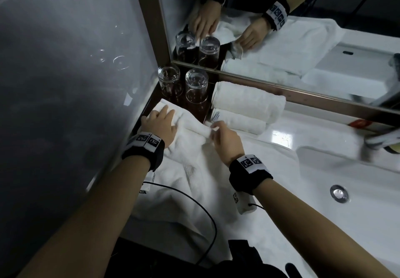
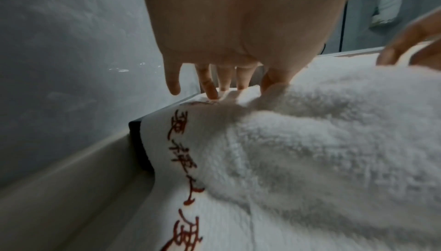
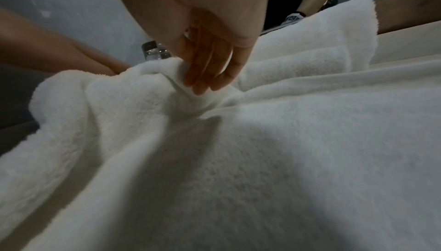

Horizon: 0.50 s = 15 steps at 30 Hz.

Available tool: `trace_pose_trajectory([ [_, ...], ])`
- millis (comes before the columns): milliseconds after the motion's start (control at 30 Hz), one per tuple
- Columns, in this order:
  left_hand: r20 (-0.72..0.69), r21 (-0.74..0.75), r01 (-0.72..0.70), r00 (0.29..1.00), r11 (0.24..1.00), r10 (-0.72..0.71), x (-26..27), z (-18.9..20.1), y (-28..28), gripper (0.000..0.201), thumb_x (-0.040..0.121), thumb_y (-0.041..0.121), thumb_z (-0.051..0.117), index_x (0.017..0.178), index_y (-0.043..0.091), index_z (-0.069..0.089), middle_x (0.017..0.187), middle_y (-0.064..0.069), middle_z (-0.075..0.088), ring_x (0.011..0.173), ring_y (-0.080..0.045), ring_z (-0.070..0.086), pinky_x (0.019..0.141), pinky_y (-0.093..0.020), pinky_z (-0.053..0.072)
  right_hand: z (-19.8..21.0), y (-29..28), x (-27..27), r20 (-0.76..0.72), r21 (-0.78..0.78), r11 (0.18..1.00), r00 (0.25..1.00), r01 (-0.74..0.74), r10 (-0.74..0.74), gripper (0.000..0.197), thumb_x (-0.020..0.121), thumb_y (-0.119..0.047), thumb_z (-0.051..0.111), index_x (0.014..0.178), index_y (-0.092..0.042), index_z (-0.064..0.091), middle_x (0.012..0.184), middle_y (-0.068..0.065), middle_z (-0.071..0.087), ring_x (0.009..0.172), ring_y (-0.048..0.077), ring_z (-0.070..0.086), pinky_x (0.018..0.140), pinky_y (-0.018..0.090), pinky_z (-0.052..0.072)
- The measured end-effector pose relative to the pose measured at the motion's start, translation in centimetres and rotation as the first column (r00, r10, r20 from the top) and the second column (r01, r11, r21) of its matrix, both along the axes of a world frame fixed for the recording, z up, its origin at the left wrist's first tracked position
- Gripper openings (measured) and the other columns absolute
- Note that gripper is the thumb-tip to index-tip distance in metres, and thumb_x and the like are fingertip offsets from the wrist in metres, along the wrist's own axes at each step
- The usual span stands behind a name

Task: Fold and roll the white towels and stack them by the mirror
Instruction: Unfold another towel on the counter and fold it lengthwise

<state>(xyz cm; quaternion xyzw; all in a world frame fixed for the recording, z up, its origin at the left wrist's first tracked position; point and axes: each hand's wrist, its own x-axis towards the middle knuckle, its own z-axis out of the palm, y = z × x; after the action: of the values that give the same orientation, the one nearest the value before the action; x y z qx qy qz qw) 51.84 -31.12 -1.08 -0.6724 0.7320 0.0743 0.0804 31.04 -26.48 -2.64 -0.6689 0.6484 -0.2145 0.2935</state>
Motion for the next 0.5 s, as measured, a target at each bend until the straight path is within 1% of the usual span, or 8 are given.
trace_pose_trajectory([
  [67, -0.002, 0.005, -0.037, 0.999, 0.999, 0.037, 0.3, -0.6, 0.1, 0.056, 0.094, 0.042, 0.034, 0.146, 0.025, 0.021, 0.157, 0.001, 0.014, 0.139, -0.023, 0.021, 0.108, -0.051, 0.024, 0.2, 0.3, -0.1, 0.096, -0.028, 0.999, 0.995, -0.034, 0.036, 0.034, 0.089, -0.006, 0.047, 0.121, -0.019, 0.045, 0.098, 0.002, 0.064, 0.08, 0.02, 0.059, 0.073, 0.034, 0.048],
  [167, -0.012, 0.03, -0.092, 0.996, 0.995, 0.092, 0.7, -1.1, 0.0, 0.061, 0.094, 0.047, 0.029, 0.148, 0.023, 0.013, 0.158, -0.001, 0.008, 0.144, -0.02, 0.01, 0.111, -0.054, 0.016, 0.1, 1.5, -0.1, 0.074, -0.011, 0.991, 0.988, -0.135, 0.135, 0.03, 0.089, -0.014, 0.051, 0.118, -0.019, 0.048, 0.1, -0.001, 0.062, 0.08, 0.016, 0.058, 0.078, 0.038, 0.051],
  [200, -0.015, 0.032, -0.102, 0.995, 0.994, 0.102, 0.6, -1.1, 0.0, 0.062, 0.094, 0.047, 0.029, 0.148, 0.023, 0.013, 0.158, -0.001, 0.007, 0.144, -0.02, 0.01, 0.111, -0.055, 0.015, -0.1, 2.1, -0.1, 0.048, 0.029, 0.984, 0.984, -0.175, 0.174, 0.033, 0.089, -0.018, 0.052, 0.121, -0.019, 0.047, 0.107, -0.001, 0.061, 0.088, 0.017, 0.058, 0.084, 0.039, 0.05],
  [233, -0.022, 0.031, -0.109, 0.994, 0.994, 0.109, 0.6, -1.0, 0.1, 0.061, 0.094, 0.047, 0.03, 0.148, 0.023, 0.013, 0.158, -0.001, 0.007, 0.144, -0.021, 0.01, 0.111, -0.055, 0.016, -0.5, 2.6, 0.0, 0.001, 0.083, 0.972, 0.975, -0.22, 0.221, 0.041, 0.088, -0.024, 0.055, 0.127, -0.02, 0.044, 0.119, 0.0, 0.057, 0.103, 0.018, 0.056, 0.094, 0.039, 0.046],
  [300, -0.042, 0.026, -0.113, 0.993, 0.993, 0.114, 0.2, -0.9, 0.7, 0.06, 0.095, 0.045, 0.029, 0.148, 0.024, 0.012, 0.158, -0.002, 0.006, 0.143, -0.021, 0.011, 0.112, -0.054, 0.016, -1.2, 3.7, 0.2, -0.16, 0.194, 0.93, 0.926, -0.311, 0.343, 0.066, 0.084, -0.038, 0.061, 0.141, -0.023, 0.031, 0.143, 0.002, 0.039, 0.133, 0.021, 0.035, 0.111, 0.041, 0.027],
  [333, -0.054, 0.021, -0.106, 0.993, 0.994, 0.107, 0.0, -0.8, 1.1, 0.059, 0.095, 0.044, 0.029, 0.148, 0.025, 0.011, 0.158, -0.001, 0.006, 0.143, -0.022, 0.011, 0.113, -0.053, 0.016, -1.4, 4.2, 0.3, -0.236, 0.236, 0.912, 0.891, -0.335, 0.388, 0.079, 0.08, -0.044, 0.063, 0.145, -0.024, 0.023, 0.15, 0.001, 0.028, 0.14, 0.022, 0.022, 0.114, 0.044, 0.019],
  [400, -0.083, -0.012, -0.069, 0.994, 0.998, 0.067, -0.6, -0.8, 2.2, 0.059, 0.095, 0.042, 0.03, 0.148, 0.026, 0.011, 0.158, -0.001, 0.006, 0.143, -0.022, 0.011, 0.113, -0.052, 0.015, -1.7, 4.8, 0.6, -0.348, 0.28, 0.9, 0.838, -0.335, 0.42, 0.094, 0.075, -0.052, 0.065, 0.147, -0.026, 0.01, 0.155, -0.002, 0.014, 0.145, 0.025, 0.005, 0.115, 0.05, 0.011],
  [500, -0.129, -0.077, 0.004, 0.992, 0.997, -0.013, -1.5, -0.9, 4.2, 0.064, 0.093, 0.042, 0.037, 0.148, 0.026, 0.01, 0.158, -0.004, 0.006, 0.144, -0.024, 0.011, 0.114, -0.052, 0.014, -2.0, 5.3, 1.0, -0.406, 0.294, 0.921, 0.839, -0.255, 0.361, 0.098, 0.074, -0.055, 0.066, 0.147, -0.029, 0.005, 0.158, 0.002, 0.004, 0.146, 0.029, -0.002, 0.114, 0.056, 0.009],
])
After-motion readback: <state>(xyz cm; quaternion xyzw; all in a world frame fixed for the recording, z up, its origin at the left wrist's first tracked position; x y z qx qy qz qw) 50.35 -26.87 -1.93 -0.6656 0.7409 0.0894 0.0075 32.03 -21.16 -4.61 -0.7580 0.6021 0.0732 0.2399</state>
